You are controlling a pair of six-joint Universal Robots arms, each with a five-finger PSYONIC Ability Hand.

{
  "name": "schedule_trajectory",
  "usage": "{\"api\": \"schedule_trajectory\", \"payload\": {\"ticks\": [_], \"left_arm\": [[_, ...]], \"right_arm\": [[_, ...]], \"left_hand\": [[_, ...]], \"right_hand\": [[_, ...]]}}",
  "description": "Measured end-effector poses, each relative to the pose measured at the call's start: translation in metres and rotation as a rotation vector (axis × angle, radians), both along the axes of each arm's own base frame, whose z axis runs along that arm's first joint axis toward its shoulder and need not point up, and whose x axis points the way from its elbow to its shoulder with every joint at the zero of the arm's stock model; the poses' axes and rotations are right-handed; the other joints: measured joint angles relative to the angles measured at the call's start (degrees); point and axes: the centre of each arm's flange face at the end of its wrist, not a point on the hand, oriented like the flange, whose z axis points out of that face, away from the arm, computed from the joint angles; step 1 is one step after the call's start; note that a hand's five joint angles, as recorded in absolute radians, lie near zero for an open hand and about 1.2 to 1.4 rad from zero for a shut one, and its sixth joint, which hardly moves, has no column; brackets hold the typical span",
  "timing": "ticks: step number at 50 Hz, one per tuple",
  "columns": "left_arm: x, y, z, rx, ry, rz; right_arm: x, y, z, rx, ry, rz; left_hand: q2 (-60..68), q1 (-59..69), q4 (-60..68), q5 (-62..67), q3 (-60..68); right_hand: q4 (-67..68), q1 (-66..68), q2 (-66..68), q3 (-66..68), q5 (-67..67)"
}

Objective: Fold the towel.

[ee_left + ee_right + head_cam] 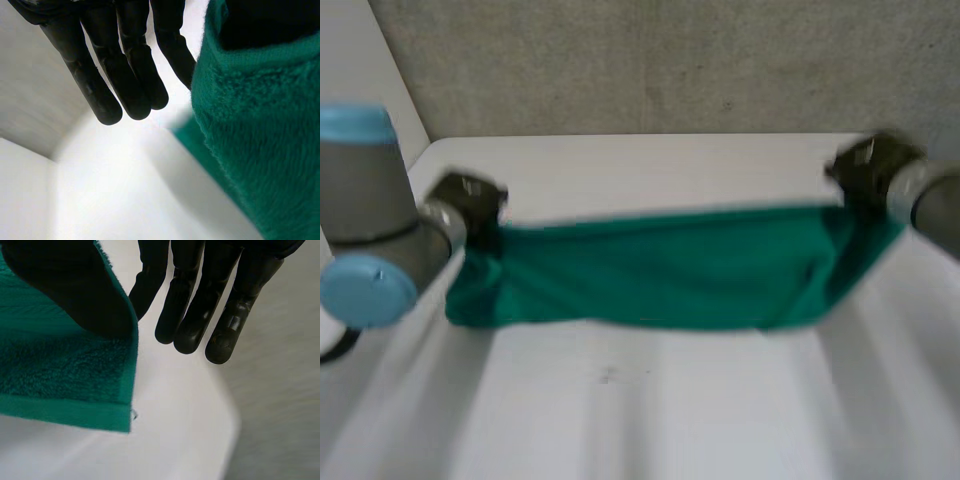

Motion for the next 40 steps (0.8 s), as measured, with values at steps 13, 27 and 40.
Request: {"api": "schedule_trajectory", "payload": {"ticks": [13,27,40], "left_arm": [[-0.011,-0.012,0.194,-0.822,0.367,-0.001],[0.003,-0.014,0.071,-0.456,0.314,0.028],[0.009,0.025,-0.07,-0.03,0.172,0.043]], "right_arm": [[0.001,-0.01,0.178,-0.792,-0.569,0.039],[0.003,0.0,0.058,-0.412,-0.469,-0.002],[-0.002,0.013,-0.084,0.09,-0.169,-0.021]], "left_hand": [[0.05,0.0,0.19,0.0,0.03],[0.14,0.0,0.23,0.0,0.15],[0.13,0.0,0.23,0.0,0.15]], "right_hand": [[0.0,0.0,0.0,0.0,0.23],[0.0,0.0,0.0,0.0,0.33],[0.02,0.0,0.0,0.0,0.33]]}}
